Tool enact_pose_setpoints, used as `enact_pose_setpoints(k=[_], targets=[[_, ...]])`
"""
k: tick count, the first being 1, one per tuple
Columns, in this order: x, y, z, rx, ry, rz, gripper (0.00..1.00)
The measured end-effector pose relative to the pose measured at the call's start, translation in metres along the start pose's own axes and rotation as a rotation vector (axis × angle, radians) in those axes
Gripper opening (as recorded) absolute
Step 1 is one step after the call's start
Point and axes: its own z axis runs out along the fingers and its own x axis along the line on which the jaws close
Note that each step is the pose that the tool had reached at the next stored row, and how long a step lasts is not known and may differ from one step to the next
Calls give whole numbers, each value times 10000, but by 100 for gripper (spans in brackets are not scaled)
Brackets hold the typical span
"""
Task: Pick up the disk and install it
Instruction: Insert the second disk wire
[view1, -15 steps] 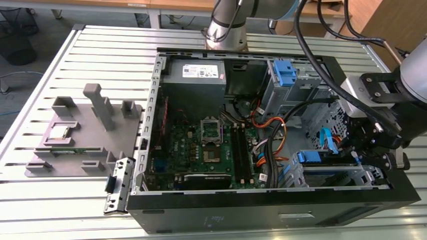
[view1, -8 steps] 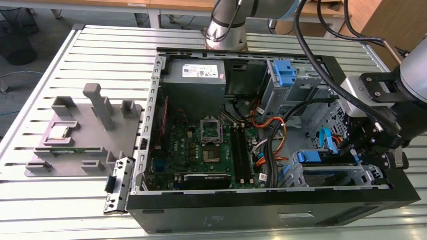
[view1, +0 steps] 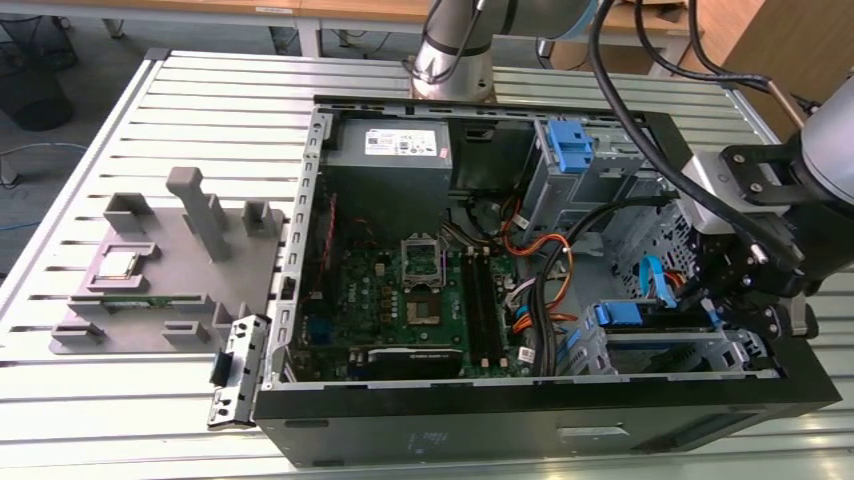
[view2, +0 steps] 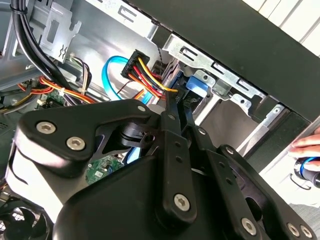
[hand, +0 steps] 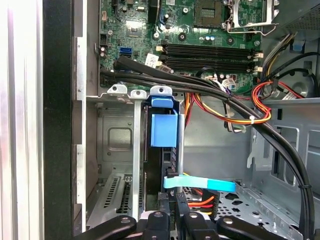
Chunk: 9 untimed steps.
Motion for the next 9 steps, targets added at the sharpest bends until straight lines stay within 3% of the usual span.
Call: enact_pose_setpoints(k=[9], targets=[[-2, 21, -19, 24, 19, 236, 17]])
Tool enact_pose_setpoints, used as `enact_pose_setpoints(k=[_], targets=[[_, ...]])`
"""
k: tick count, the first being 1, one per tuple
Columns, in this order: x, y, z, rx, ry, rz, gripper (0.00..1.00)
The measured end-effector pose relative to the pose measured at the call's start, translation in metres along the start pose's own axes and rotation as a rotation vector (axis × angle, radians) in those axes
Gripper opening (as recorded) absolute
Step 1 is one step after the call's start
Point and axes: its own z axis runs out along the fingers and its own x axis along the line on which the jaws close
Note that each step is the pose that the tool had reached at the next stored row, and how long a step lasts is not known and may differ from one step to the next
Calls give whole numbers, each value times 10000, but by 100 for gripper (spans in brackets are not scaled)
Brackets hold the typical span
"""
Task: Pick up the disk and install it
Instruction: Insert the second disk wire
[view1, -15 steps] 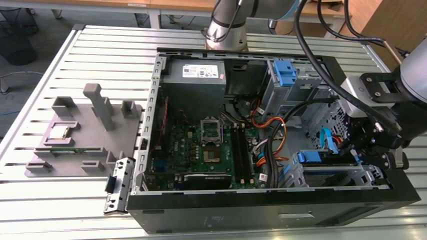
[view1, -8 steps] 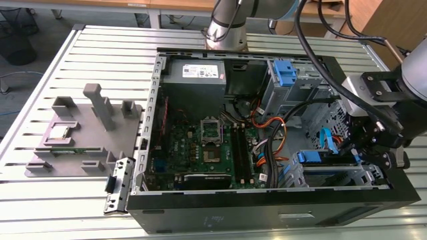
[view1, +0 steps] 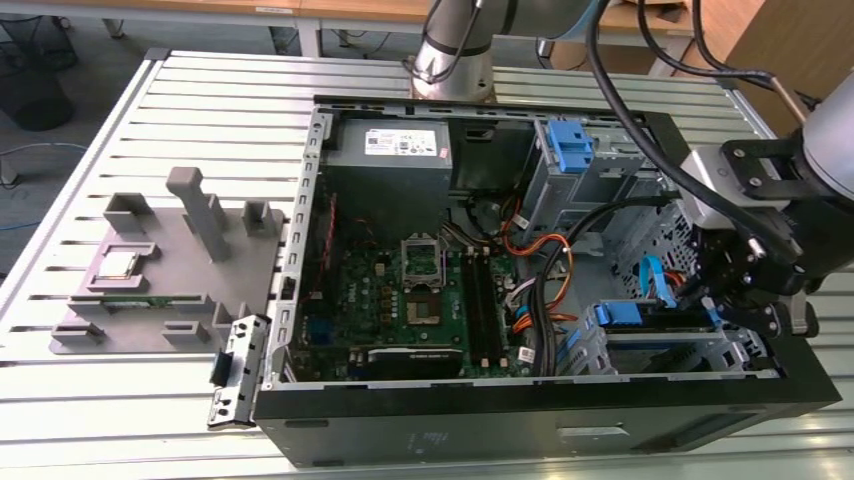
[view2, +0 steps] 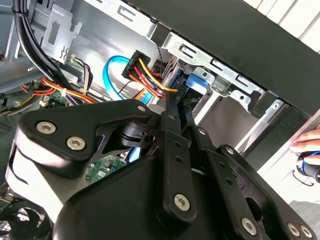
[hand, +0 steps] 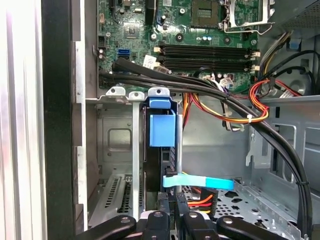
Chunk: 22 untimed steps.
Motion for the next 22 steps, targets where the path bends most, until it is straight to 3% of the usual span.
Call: enact_pose_setpoints(k=[22], targets=[[23, 51, 19, 11, 3, 37, 17]])
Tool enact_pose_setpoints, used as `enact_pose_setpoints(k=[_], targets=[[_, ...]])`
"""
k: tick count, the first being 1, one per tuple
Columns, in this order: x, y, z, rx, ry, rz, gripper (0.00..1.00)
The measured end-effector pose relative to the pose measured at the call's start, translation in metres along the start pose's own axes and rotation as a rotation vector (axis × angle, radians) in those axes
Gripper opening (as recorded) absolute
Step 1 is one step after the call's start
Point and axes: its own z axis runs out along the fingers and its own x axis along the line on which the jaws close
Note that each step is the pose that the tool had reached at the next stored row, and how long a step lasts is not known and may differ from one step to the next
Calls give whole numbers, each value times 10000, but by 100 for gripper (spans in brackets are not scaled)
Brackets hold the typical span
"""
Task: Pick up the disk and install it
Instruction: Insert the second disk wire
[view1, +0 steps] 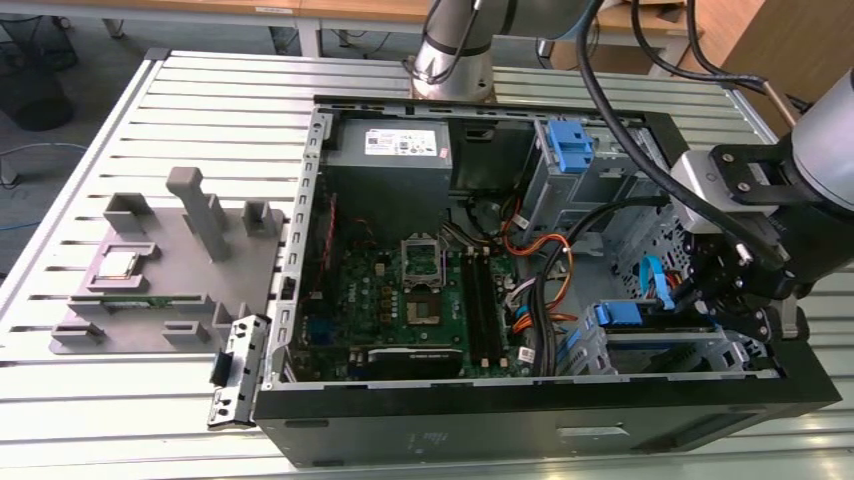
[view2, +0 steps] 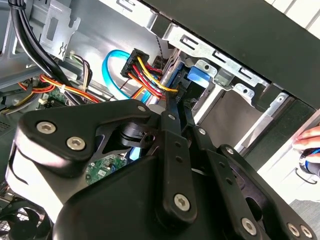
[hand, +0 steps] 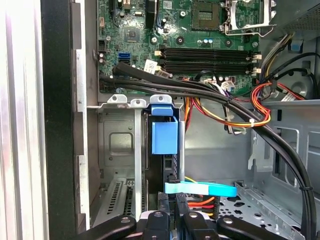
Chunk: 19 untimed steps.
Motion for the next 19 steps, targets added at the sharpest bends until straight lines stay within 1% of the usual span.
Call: enact_pose_setpoints(k=[12, 17, 19], targets=[[0, 0, 2, 0, -4, 0, 17], [-4, -2, -34, 0, -3, 1, 17], [-4, -2, -34, 0, -6, 1, 17]])
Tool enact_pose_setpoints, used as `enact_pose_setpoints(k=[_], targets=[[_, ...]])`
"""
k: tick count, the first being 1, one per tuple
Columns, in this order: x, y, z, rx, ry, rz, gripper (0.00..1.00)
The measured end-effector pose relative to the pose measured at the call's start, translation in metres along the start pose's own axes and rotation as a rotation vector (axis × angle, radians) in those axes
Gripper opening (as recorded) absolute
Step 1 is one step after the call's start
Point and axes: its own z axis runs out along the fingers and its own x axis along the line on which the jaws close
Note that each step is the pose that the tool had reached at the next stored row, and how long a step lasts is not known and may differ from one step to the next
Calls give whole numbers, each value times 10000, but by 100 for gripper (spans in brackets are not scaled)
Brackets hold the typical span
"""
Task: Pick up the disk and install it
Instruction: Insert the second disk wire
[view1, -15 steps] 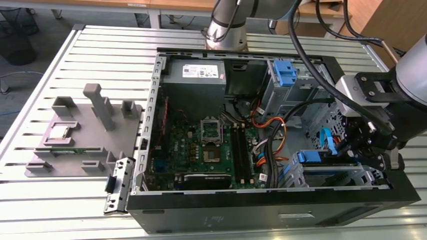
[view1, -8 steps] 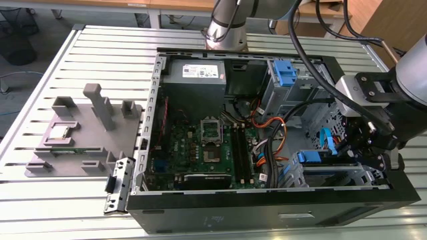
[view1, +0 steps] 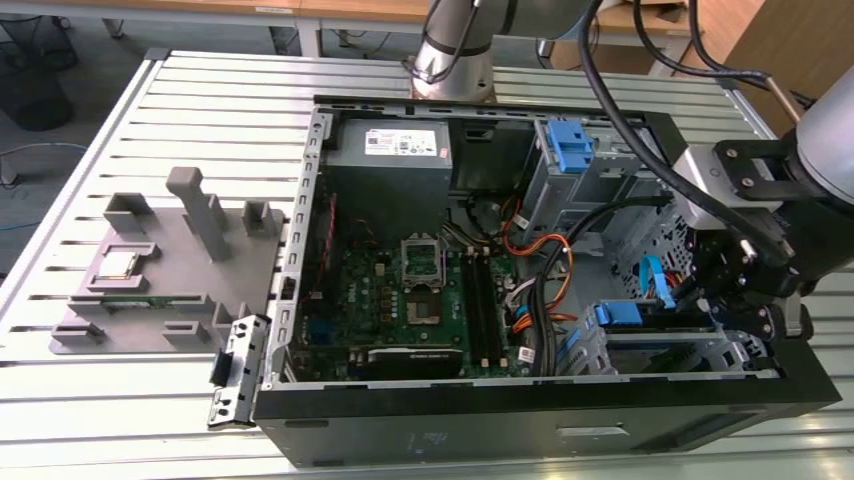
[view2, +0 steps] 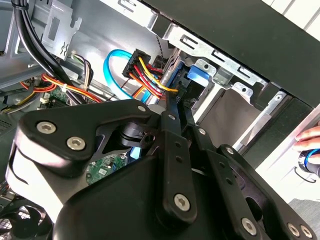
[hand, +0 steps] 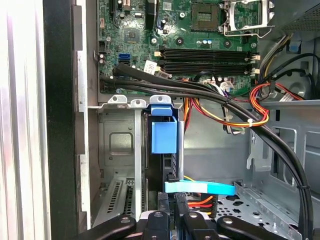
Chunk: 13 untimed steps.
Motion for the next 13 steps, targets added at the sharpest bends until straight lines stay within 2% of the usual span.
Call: enact_pose_setpoints(k=[13], targets=[[3, 24, 25, 0, -7, 0, 17]])
